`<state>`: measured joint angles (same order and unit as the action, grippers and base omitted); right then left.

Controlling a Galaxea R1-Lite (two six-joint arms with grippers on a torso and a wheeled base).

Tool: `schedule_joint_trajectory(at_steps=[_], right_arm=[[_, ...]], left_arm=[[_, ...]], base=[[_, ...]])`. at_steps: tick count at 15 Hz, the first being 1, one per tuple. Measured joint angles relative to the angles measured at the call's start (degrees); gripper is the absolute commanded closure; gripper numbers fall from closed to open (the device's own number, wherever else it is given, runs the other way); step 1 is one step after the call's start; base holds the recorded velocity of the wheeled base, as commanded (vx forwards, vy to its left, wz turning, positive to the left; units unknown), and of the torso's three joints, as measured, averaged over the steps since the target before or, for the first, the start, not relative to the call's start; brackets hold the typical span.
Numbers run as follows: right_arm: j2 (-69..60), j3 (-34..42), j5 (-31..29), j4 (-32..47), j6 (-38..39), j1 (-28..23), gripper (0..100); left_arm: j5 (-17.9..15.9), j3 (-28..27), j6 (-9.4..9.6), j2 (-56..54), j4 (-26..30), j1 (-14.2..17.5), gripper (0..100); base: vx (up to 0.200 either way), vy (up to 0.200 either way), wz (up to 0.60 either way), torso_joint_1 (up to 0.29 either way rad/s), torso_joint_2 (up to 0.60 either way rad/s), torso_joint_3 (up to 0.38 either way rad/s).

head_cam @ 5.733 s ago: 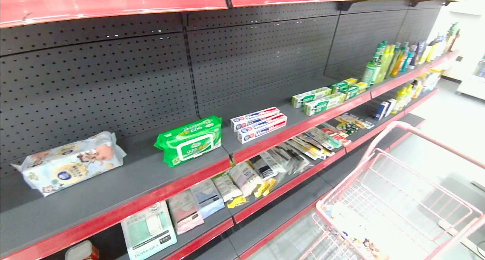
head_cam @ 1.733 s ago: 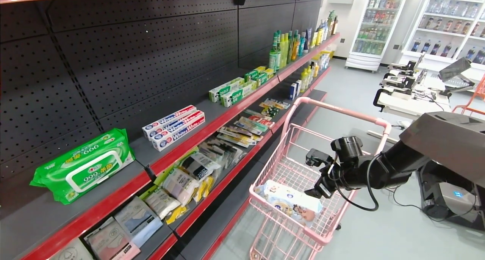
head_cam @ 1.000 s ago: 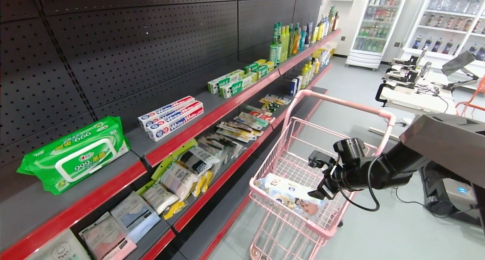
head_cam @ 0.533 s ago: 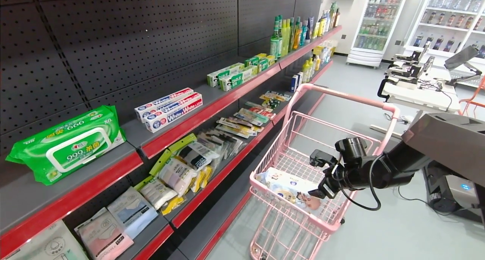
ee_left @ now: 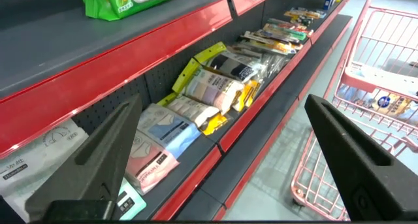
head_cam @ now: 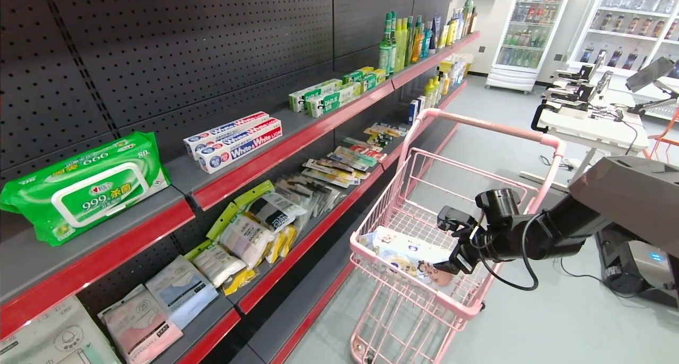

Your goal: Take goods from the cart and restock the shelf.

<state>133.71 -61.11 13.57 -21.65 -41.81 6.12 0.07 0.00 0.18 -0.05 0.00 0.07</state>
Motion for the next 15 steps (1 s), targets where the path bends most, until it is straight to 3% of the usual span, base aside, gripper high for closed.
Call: schedule_joint_trajectory(at_steps=[7, 15], right_arm=[[3.36, -3.17, 2.63, 0.06, -2.26, -2.71, 0], [6.49, -4.53, 5.34, 0.04, -1.84, -2.22, 0]], left_arm=[[0.00, 0.00, -0.02, 0.00, 0.00, 0.00, 0], [0.00, 0.00, -0.02, 0.00, 0.00, 0.00, 0]], base=[[0.000, 0.000, 0.00, 0.000, 0.00, 0.000], [0.000, 0.000, 0.00, 0.000, 0.00, 0.000]])
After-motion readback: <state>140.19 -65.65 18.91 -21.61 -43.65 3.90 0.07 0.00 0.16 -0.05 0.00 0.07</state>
